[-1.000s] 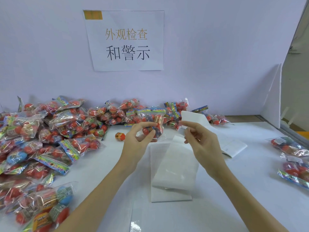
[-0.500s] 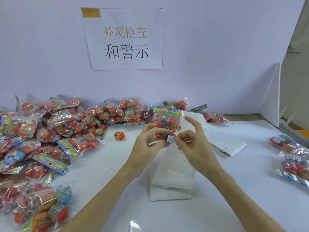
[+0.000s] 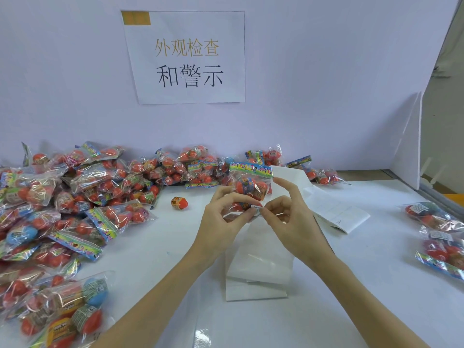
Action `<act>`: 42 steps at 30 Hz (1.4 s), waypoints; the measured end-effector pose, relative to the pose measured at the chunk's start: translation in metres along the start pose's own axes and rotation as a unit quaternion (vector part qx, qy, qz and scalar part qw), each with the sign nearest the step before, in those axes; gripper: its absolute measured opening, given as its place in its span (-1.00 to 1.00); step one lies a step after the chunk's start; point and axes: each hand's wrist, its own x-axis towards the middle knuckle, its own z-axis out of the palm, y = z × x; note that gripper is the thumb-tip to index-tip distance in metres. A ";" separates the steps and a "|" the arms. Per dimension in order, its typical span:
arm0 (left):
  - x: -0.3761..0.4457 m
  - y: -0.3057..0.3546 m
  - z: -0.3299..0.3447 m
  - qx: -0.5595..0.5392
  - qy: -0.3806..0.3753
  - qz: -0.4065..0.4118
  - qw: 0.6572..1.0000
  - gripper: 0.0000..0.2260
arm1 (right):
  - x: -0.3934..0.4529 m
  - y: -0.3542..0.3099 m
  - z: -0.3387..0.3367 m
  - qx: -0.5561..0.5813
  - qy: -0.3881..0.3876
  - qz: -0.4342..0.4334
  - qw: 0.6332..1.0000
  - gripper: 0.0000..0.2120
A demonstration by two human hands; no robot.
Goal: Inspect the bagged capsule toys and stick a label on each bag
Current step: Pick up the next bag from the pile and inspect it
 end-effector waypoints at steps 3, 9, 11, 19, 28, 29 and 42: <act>-0.001 0.000 0.001 -0.016 -0.002 -0.002 1.000 -0.81 | -0.001 0.001 0.000 -0.047 0.019 -0.012 0.999 -0.38; 0.001 0.001 0.001 -0.105 0.010 -0.028 0.994 -0.77 | 0.005 0.001 -0.004 0.012 0.046 0.080 0.996 -0.59; 0.002 0.002 0.001 -0.138 0.009 -0.032 0.990 -0.67 | 0.005 0.000 -0.006 0.090 0.022 0.108 0.990 -0.75; 0.000 0.005 0.004 -0.151 -0.005 -0.022 0.988 -0.27 | 0.002 -0.004 0.001 0.156 -0.023 0.110 0.981 -0.62; 0.000 0.004 0.006 -0.193 -0.005 -0.031 0.981 -0.29 | 0.007 0.000 -0.008 0.360 -0.088 0.174 0.912 -0.52; 0.000 0.004 0.006 -0.197 -0.003 -0.031 0.980 -0.29 | 0.007 0.000 -0.009 0.368 -0.091 0.176 0.909 -0.54; 0.009 0.002 -0.014 -0.019 0.056 -0.059 0.996 -0.61 | 0.009 -0.011 -0.021 0.281 -0.071 0.169 0.942 -0.68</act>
